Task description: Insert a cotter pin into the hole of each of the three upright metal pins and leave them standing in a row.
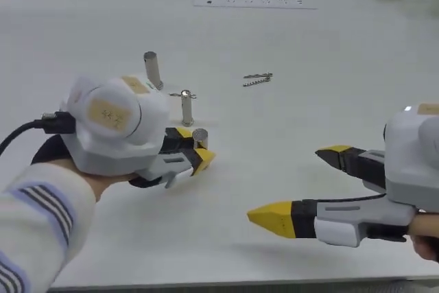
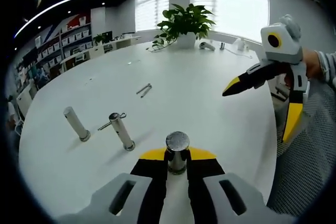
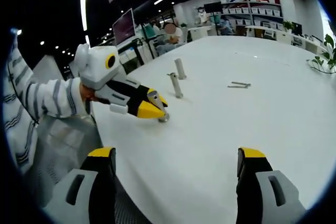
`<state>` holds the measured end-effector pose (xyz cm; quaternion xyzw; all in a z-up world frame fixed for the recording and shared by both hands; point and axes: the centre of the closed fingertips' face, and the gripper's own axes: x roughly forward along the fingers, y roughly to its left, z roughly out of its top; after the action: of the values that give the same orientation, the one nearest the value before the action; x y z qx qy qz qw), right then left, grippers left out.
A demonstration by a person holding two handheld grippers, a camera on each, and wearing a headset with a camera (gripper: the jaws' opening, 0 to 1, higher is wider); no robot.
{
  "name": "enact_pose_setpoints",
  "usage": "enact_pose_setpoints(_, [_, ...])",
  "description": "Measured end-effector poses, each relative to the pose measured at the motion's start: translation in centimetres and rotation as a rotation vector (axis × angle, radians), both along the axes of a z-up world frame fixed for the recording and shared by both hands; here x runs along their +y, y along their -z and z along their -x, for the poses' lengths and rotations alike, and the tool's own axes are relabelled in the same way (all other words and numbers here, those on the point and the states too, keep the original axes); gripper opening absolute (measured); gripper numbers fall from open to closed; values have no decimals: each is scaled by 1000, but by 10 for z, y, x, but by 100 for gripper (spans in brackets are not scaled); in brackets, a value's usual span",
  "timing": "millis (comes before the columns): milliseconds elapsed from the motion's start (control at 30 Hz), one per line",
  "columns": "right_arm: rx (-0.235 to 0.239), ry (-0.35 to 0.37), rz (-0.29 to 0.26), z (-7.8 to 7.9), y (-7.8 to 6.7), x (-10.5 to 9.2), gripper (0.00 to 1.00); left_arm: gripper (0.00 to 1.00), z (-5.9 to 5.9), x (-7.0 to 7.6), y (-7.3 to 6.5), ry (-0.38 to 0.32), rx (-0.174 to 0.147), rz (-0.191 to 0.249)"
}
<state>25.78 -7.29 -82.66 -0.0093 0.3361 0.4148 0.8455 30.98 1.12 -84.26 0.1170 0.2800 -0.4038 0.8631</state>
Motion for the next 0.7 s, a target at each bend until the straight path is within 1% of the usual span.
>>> enact_pose_setpoints(67, [1,-3,-1,0,0,0,97,12,1,-1,0,10,-3,4])
enact_pose_setpoints(133, [1,-6,0,0,0,0,97,12,0,-1,0,5,5,10])
enact_pose_setpoints(167, [2,-7,-1,1,0,0,97,12,0,-1,-1,14,-6,4])
enact_pose_setpoints(200, [1,-8,-1,0,0,0,97,12,0,-1,-2,15,-9,6])
enact_pose_setpoints(233, [1,-10,-1,1,0,0,97,14,1,-3,-3,21,-10,14])
enact_pose_setpoints(267, [2,-11,-1,1,0,0,97,16,1,-4,-6,23,-13,32])
enact_pose_setpoints(300, [2,-13,0,0,-1,0,97,18,1,-6,-9,27,-16,48])
enact_pose_setpoints(367, [1,-15,2,0,-2,-1,97,25,1,-6,-13,39,-38,51])
enact_pose_setpoints(400, [0,-16,3,0,-2,-1,97,28,2,-6,-13,50,-36,54])
enact_pose_setpoints(433, [0,-18,6,0,-3,-2,97,30,3,-6,-15,58,-23,66])
enact_pose_setpoints(467, [-1,-19,8,-1,-3,-3,97,32,4,-6,-16,62,-22,73])
enact_pose_setpoints(533, [-1,-22,14,-1,-4,-5,97,38,6,-3,-18,87,-41,59])
enact_pose_setpoints(567, [-1,-23,17,-2,-4,-6,97,41,8,-2,-19,86,-35,64])
enact_pose_setpoints(633, [1,-17,17,-2,-6,-11,97,46,11,0,-21,104,-44,73])
enact_pose_setpoints(667, [2,-11,16,-3,-7,-14,97,50,13,2,-21,107,-35,70])
enact_pose_setpoints(700, [2,-8,16,-3,-8,-15,97,57,15,2,-21,114,-34,70])
